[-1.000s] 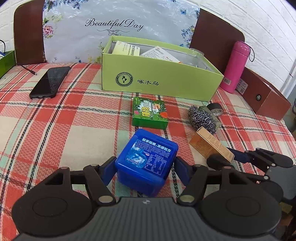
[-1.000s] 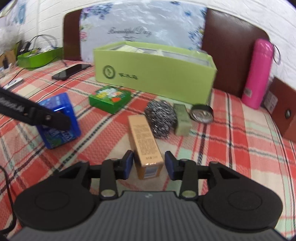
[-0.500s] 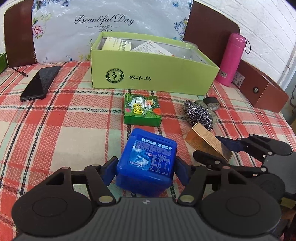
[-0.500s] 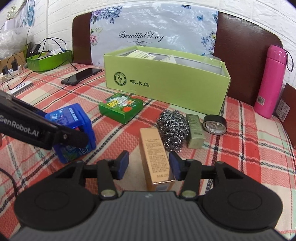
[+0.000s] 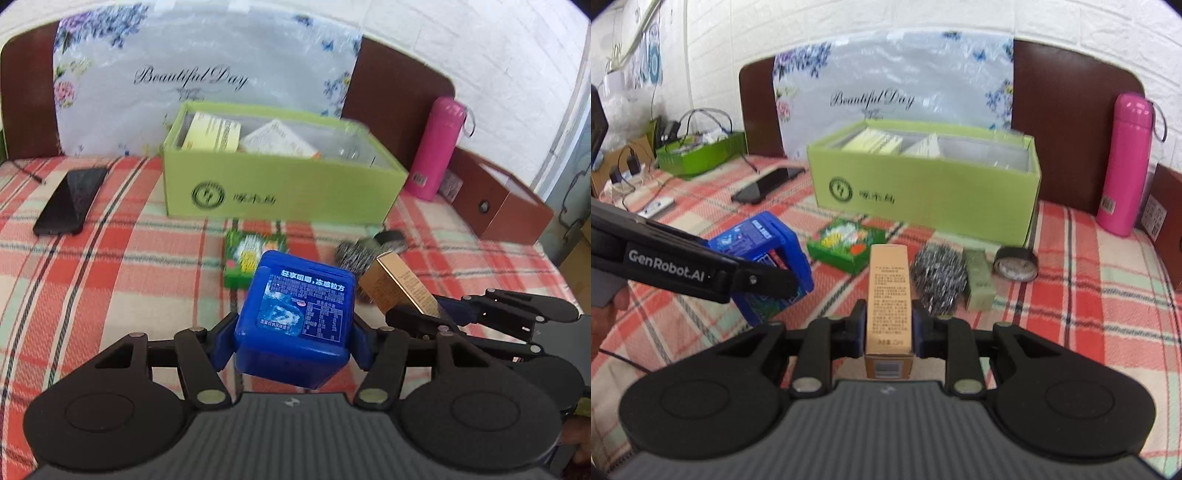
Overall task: Organize objects
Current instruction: 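Lower blue container into the light-green box with left tool while right tool places gold box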
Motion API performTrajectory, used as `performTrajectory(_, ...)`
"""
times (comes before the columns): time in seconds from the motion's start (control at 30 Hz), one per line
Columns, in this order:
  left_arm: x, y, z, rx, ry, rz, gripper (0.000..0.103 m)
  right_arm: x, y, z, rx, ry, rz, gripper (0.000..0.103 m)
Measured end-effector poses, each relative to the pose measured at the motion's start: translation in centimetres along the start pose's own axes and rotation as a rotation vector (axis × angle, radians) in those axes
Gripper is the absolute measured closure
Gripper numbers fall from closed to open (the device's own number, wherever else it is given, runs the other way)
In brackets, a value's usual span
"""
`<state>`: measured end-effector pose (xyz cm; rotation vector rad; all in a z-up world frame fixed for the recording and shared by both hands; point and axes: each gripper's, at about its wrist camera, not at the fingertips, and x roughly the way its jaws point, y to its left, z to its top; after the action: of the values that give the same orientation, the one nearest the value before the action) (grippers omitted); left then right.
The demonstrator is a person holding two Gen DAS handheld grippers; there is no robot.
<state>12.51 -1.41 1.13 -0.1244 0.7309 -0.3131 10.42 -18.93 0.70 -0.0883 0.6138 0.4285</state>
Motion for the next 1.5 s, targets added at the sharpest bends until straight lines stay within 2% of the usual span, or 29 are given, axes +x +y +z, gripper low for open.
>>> performTrajectory(0.27,-0.8,-1.7,5.0,0.007,-0.110,-0.058,0.040,-0.8,-2.3,4.4,0.005,-0.099,-0.030,0.080)
performTrajectory(0.57,1.4,-1.1,11.9,-0.011,-0.186,0.001,0.040,1.7,-4.9,9.3,-0.016,-0.157,-0.073,0.080)
performTrajectory(0.73,4.8,0.4,14.9,-0.025,-0.170,0.049,0.040,4.5,-6.2,11.6,-0.031,-0.168,-0.085,0.080)
performTrajectory(0.9,8.7,2.4,16.4,-0.061,-0.132,0.085,0.040,8.3,-7.1,12.8,-0.040,-0.136,-0.093,0.080)
performTrajectory(1.13,12.7,4.3,16.5,-0.074,-0.067,0.105,0.040,13.1,-7.8,12.8,-0.016,-0.076,-0.085,0.080)
performTrajectory(1.3,13.8,5.2,16.5,-0.086,-0.062,0.112,0.041,15.2,-7.8,12.5,-0.025,-0.049,-0.088,0.079)
performTrajectory(1.37,13.8,5.3,16.5,-0.095,-0.065,0.117,0.037,15.7,-7.7,12.3,-0.038,-0.040,-0.084,0.079)
performTrajectory(1.4,13.7,5.2,16.5,-0.093,-0.064,0.124,0.027,15.6,-7.6,12.2,-0.044,-0.044,-0.087,0.075)
performTrajectory(1.43,13.6,5.0,16.4,-0.078,-0.062,0.135,0.023,15.5,-7.5,12.1,-0.052,-0.047,-0.093,0.070)
performTrajectory(1.5,13.2,4.4,16.0,-0.033,-0.082,0.156,0.023,14.8,-7.2,12.0,-0.071,-0.067,-0.108,0.048)
